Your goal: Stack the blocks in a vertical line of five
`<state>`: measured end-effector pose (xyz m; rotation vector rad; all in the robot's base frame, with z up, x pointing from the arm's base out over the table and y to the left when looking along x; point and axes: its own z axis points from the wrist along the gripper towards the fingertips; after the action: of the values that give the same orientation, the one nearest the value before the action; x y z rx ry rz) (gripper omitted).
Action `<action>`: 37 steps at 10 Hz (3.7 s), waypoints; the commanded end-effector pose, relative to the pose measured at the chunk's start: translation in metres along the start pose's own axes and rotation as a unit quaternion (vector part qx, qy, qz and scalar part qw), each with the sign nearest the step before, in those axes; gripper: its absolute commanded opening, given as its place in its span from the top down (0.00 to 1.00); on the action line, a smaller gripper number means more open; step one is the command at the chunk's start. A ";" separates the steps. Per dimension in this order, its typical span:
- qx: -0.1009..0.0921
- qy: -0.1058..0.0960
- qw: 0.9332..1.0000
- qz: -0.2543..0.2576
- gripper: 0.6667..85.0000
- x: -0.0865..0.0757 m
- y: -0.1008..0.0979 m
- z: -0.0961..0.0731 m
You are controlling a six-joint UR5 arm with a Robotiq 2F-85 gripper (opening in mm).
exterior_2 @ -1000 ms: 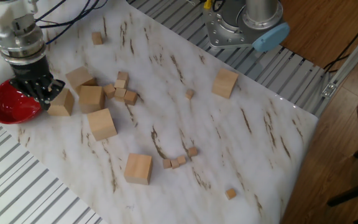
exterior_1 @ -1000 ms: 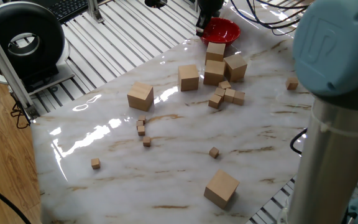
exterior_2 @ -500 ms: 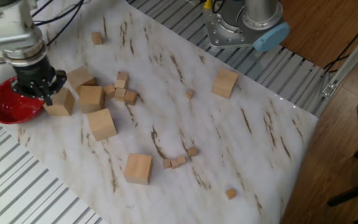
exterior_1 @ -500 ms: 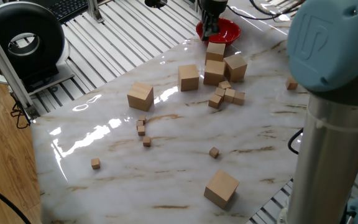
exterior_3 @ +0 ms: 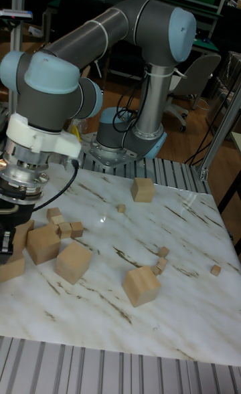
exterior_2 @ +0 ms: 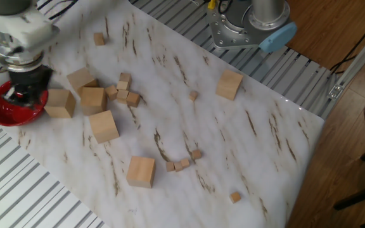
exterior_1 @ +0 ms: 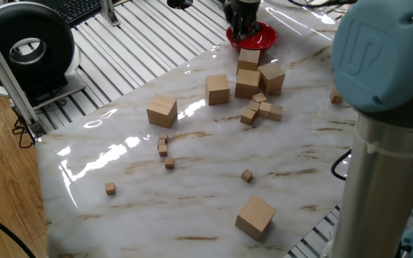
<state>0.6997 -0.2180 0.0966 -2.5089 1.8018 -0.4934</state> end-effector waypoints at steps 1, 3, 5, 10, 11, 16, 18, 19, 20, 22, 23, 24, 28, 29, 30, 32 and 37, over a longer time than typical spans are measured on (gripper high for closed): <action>-0.015 0.016 0.999 -0.046 0.52 0.014 0.009 -0.010; -0.056 -0.070 0.989 0.118 0.51 -0.030 0.024 0.007; -0.037 -0.102 0.988 0.109 0.38 -0.043 0.013 0.021; -0.078 -0.029 0.995 -0.053 0.00 -0.019 0.030 0.004; -0.079 -0.031 0.994 -0.064 0.00 -0.027 0.031 0.003; -0.089 -0.032 0.993 -0.068 0.00 -0.044 0.058 0.034; -0.100 -0.029 0.992 -0.073 0.00 -0.027 0.075 0.026; -0.102 -0.037 0.992 -0.072 0.00 -0.025 0.082 0.023; -0.099 -0.044 0.992 -0.071 0.00 -0.023 0.088 0.021; -0.084 -0.055 0.993 -0.067 0.00 -0.027 0.086 0.031; -0.079 -0.057 0.993 -0.064 0.00 -0.031 0.084 0.036; -0.071 -0.056 0.994 -0.060 0.00 -0.032 0.079 0.039; -0.069 -0.038 0.995 -0.056 0.00 -0.033 0.064 0.022; -0.068 -0.038 0.996 -0.053 0.00 -0.034 0.062 0.021; -0.065 -0.037 0.996 -0.053 0.00 -0.034 0.060 0.025; -0.059 -0.041 0.996 -0.054 0.00 -0.035 0.061 0.034; -0.047 -0.044 0.997 -0.039 0.01 -0.039 0.059 0.055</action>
<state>0.6448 -0.2132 0.0331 -2.6698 1.7204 -0.2993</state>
